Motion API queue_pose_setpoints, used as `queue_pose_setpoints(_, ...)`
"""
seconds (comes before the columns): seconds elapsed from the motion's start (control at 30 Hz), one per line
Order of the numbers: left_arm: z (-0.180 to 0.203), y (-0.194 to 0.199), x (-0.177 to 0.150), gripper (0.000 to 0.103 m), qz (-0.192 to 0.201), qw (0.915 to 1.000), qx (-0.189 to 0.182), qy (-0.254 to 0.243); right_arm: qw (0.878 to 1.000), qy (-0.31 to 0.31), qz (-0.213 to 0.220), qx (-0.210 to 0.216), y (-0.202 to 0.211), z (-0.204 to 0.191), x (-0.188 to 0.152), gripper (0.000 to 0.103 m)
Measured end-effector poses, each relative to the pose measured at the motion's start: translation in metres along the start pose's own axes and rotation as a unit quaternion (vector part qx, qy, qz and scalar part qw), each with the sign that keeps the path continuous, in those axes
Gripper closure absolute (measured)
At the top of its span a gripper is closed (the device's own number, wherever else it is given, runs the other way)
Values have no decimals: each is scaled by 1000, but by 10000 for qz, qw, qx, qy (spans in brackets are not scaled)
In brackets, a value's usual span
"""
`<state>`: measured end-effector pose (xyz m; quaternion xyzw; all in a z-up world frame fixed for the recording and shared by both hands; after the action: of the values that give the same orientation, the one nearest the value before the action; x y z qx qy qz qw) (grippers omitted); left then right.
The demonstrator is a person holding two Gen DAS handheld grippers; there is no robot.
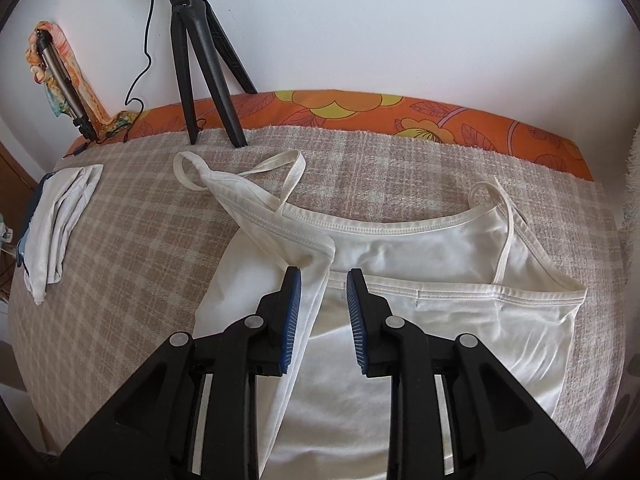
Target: Fold small clothes
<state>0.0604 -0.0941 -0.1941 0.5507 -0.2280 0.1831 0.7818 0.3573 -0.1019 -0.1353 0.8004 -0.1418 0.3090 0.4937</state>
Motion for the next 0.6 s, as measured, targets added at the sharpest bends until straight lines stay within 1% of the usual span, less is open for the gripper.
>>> queue_pose_setpoints(0.03,0,0,-2,85,10,10000,17,-34,10000,-38,47,4,6,3,-1,79)
queue_pose_setpoints(0.1,-1,4,-5,80,43,9999,83,-116,9998,-139,140,51,18,10,-4,79)
queue_pose_setpoints(0.2,-5,8,-8,80,69,9998,110,-121,9987,-330,227,309,35,16,-12,77)
queue_pose_setpoints(0.3,-7,12,-8,80,129,9997,180,-83,9978,-423,253,434,41,21,-21,77)
queue_pose_setpoints(0.43,-11,14,-6,80,201,9990,375,-128,9933,-735,247,859,29,23,-29,77)
queue_pose_setpoints(0.6,-22,2,-6,80,56,9988,483,-33,9920,-710,12,1048,-1,12,-36,77)
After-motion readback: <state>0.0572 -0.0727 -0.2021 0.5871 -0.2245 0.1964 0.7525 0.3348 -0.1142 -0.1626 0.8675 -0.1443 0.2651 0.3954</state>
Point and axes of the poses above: each gripper's, at about its wrist camera, not at the fingertips, and y roughly against the way its jaws point, z to its right, x to its top, the point moved 8 cm from there along -y, roughly the way its jaws point, and after that the axes turned 9 degrees about x, right-handed, at the moved point
